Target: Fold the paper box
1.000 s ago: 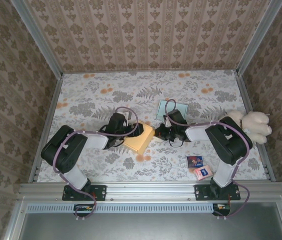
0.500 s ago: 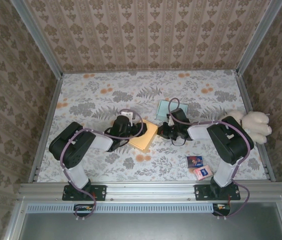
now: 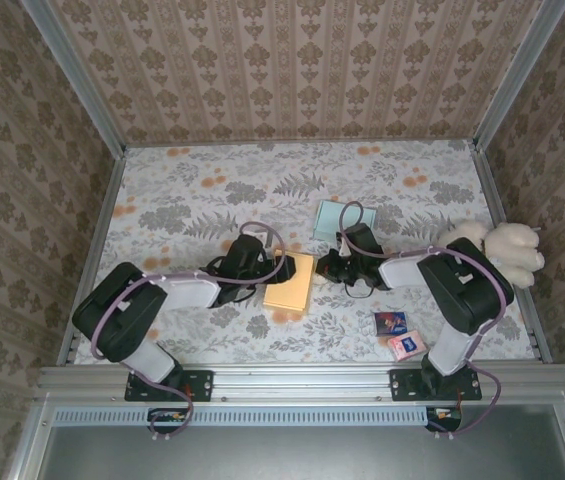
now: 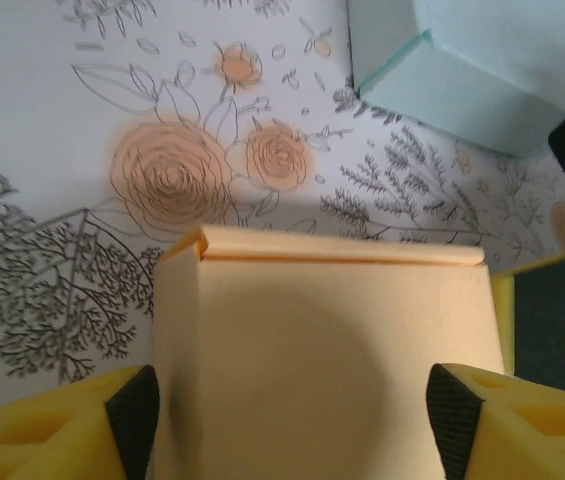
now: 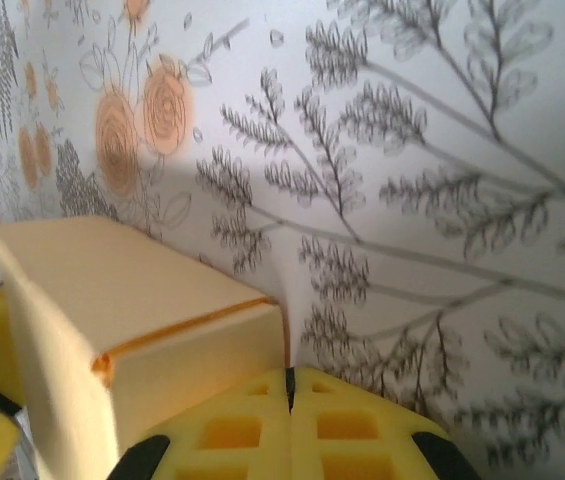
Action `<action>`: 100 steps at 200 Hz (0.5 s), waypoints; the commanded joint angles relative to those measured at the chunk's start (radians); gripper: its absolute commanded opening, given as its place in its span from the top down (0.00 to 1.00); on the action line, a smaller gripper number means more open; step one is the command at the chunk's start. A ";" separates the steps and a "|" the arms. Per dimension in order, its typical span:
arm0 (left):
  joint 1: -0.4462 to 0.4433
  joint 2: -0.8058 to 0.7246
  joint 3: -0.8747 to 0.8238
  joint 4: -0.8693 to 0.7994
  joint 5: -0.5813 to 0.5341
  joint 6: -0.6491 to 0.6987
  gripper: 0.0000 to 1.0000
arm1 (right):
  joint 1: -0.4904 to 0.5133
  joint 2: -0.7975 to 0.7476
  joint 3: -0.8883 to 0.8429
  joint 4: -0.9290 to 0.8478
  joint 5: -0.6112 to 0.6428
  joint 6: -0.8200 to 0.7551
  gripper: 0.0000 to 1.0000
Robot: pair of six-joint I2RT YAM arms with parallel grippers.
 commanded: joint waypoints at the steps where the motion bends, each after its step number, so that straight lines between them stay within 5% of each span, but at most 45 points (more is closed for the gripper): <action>1: 0.024 -0.081 -0.032 -0.063 -0.020 -0.031 0.23 | 0.009 -0.082 -0.031 -0.043 0.016 -0.007 1.00; 50: 0.019 -0.310 -0.124 -0.204 -0.128 -0.050 0.20 | 0.045 -0.252 -0.073 -0.219 0.097 -0.058 1.00; 100: -0.089 -0.484 -0.198 -0.290 -0.218 -0.077 0.20 | 0.126 -0.379 -0.146 -0.275 0.127 -0.037 1.00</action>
